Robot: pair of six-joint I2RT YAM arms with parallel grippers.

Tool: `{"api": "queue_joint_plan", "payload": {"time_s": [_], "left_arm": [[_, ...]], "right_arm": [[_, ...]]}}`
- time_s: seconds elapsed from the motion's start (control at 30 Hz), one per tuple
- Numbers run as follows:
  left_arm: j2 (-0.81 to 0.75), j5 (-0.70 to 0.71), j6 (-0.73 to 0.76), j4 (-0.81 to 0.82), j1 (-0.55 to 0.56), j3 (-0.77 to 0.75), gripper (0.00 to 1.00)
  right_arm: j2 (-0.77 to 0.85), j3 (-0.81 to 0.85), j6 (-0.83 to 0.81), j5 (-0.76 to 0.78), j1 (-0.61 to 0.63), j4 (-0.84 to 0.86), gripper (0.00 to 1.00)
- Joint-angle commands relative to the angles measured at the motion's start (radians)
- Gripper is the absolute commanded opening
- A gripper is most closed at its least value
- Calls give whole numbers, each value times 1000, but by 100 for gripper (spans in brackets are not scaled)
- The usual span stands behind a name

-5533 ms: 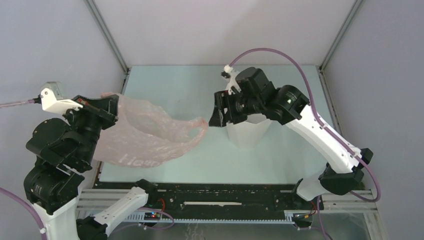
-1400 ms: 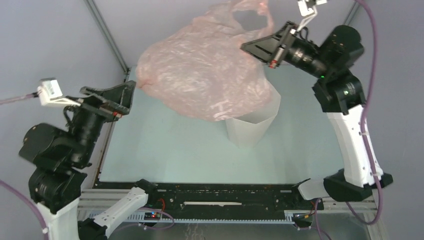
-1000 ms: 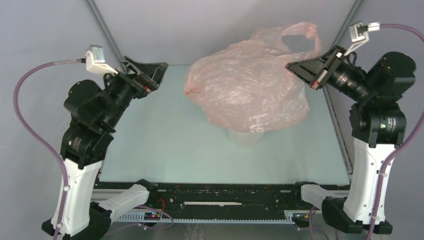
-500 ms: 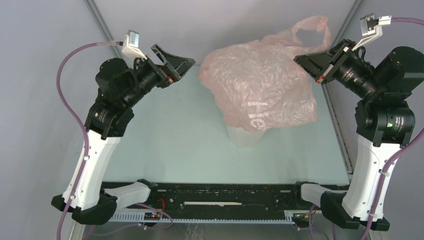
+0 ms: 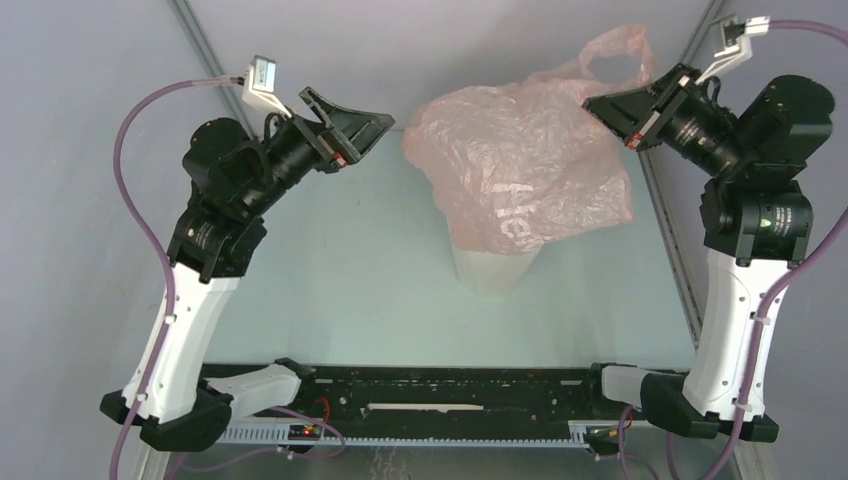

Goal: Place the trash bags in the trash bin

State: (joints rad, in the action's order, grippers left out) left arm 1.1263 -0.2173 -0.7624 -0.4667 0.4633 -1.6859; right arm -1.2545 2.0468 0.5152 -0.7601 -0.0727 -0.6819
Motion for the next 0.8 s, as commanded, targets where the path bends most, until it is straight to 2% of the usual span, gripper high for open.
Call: {"api": "queue_joint_plan", "payload": {"time_s": [0.0,0.13,0.33,0.5,0.63,0.77], "left_arm": [[32,-64,-13,69,35,-52,100],[76,-93,-6,70,90,-59,100],[208,-143,-1,62,182,-138,99],[332,-155,24,23,223,-168,95],[416,-138,50,-39,223,-252,93],[453,-116,85,-98,222,-299,91]], "right_arm": [[57,-160,-34,5,17,-7,0],[104,-239,-53,58,21,-24,0],[80,-93,-77,155,15,-126,0],[84,-117,59,43,16,41,0],[52,-134,177,-60,21,197,0],[9,-104,177,-102,44,252,0]]}}
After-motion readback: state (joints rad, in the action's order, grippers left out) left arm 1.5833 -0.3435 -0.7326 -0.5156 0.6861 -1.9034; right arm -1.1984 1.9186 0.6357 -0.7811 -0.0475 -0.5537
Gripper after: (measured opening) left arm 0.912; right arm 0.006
